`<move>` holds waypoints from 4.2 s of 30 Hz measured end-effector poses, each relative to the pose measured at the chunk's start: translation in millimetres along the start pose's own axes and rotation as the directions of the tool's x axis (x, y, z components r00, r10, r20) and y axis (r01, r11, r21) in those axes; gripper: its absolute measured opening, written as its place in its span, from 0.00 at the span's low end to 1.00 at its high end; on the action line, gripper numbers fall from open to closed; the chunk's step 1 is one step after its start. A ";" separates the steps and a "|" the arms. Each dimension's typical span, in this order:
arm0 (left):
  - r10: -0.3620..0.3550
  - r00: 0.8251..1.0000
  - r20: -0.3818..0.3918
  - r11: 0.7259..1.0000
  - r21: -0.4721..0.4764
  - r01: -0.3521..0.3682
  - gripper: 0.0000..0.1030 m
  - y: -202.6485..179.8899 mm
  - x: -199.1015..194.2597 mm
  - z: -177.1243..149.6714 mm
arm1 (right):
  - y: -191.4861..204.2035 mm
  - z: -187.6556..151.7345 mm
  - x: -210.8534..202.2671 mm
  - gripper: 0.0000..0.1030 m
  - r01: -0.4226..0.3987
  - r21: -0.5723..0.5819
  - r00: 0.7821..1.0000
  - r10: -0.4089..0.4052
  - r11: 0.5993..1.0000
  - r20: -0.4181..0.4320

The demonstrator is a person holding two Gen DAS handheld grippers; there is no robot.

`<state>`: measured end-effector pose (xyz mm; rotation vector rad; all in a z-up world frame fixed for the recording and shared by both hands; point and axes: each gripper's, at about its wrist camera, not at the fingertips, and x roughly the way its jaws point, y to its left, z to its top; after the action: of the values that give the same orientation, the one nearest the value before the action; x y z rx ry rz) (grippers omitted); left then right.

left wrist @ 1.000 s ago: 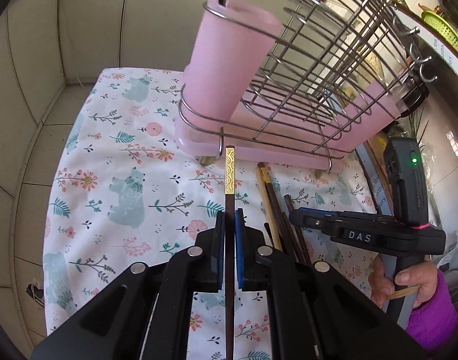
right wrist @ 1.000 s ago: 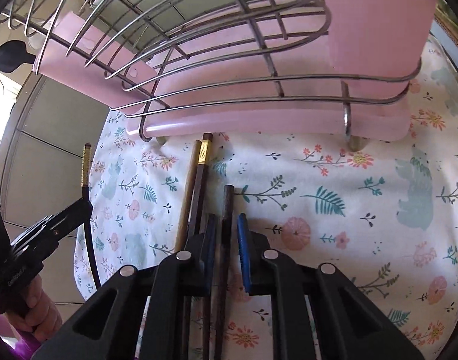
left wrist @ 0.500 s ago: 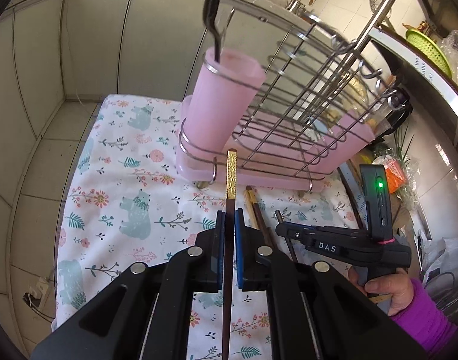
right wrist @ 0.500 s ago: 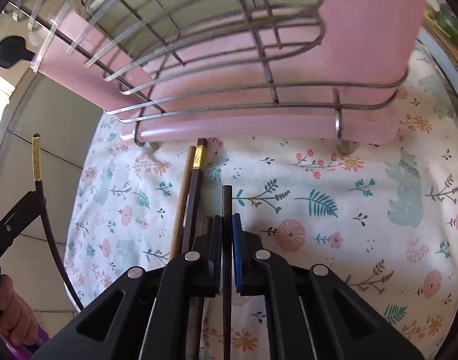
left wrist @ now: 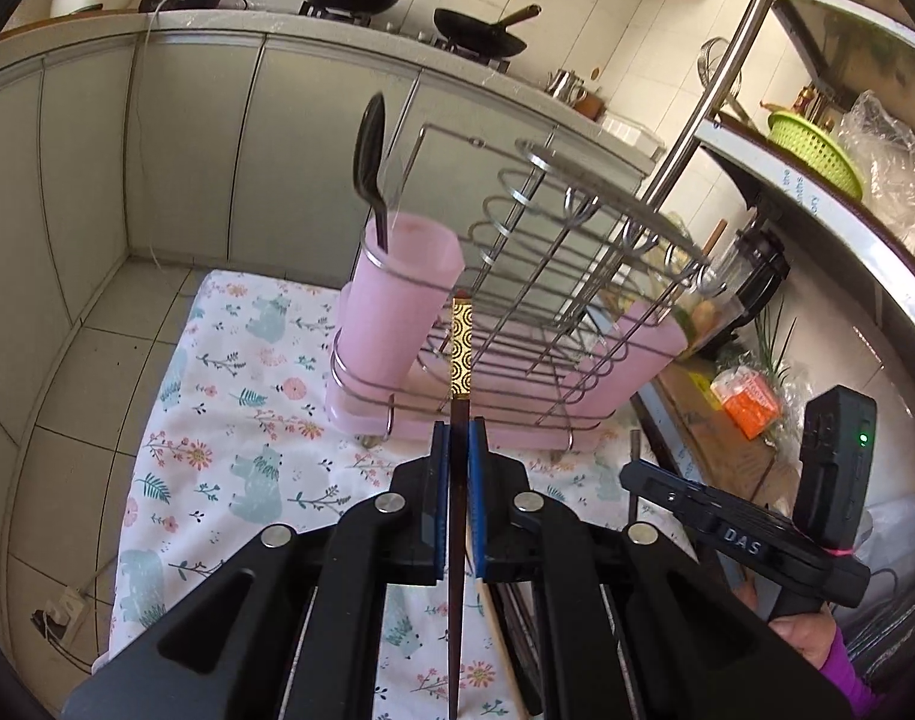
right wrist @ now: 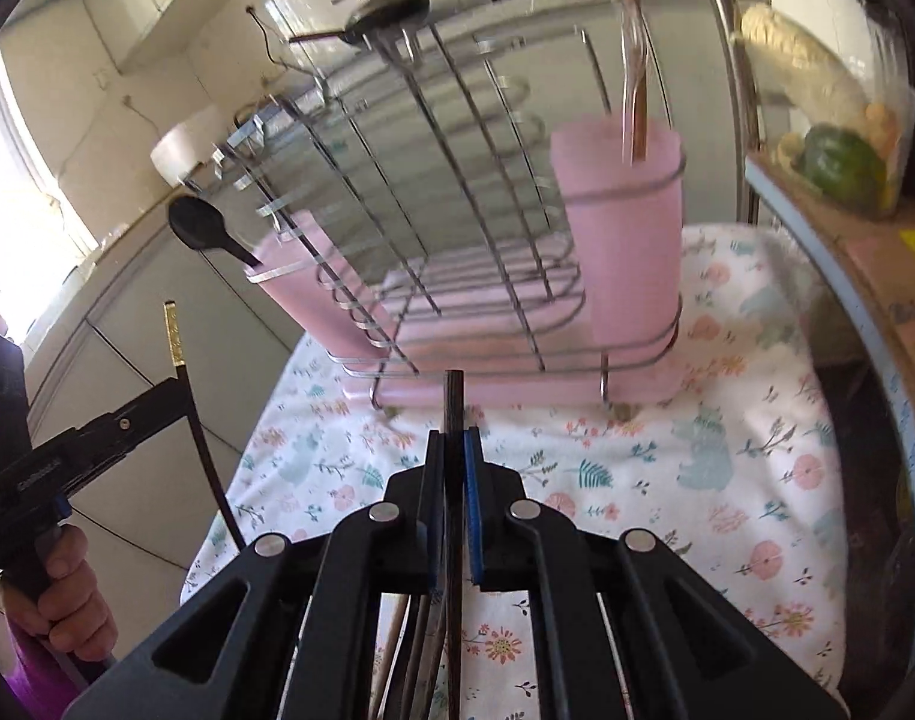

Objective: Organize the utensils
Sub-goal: 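Lift both held chopsticks up above the pink holder, then lower the chopsticks into the pink cup and open both tools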

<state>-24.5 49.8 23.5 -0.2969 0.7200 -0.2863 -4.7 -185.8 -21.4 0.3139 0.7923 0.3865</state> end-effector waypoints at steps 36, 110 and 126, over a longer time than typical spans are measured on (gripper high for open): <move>-0.027 0.963 0.268 0.996 0.087 0.004 0.05 -52.5 -52.7 70.1 | -10.9 65.6 -94.0 0.06 0.005 -0.019 0.949 0.001 1.000 0.315; 0.148 0.956 0.255 0.970 0.150 -0.190 0.05 -37.0 49.4 109.5 | -40.9 102.6 -44.4 0.06 0.155 -0.054 0.818 -0.098 0.986 0.567; 0.179 0.932 0.315 0.961 0.147 -0.234 0.37 -53.5 26.5 106.5 | -19.7 102.3 -55.7 0.37 0.167 -0.126 0.846 -0.076 0.978 0.528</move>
<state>58.7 9.0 102.9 -0.0837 0.4165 -0.1005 39.5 -241.3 73.1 0.1937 0.2373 0.2266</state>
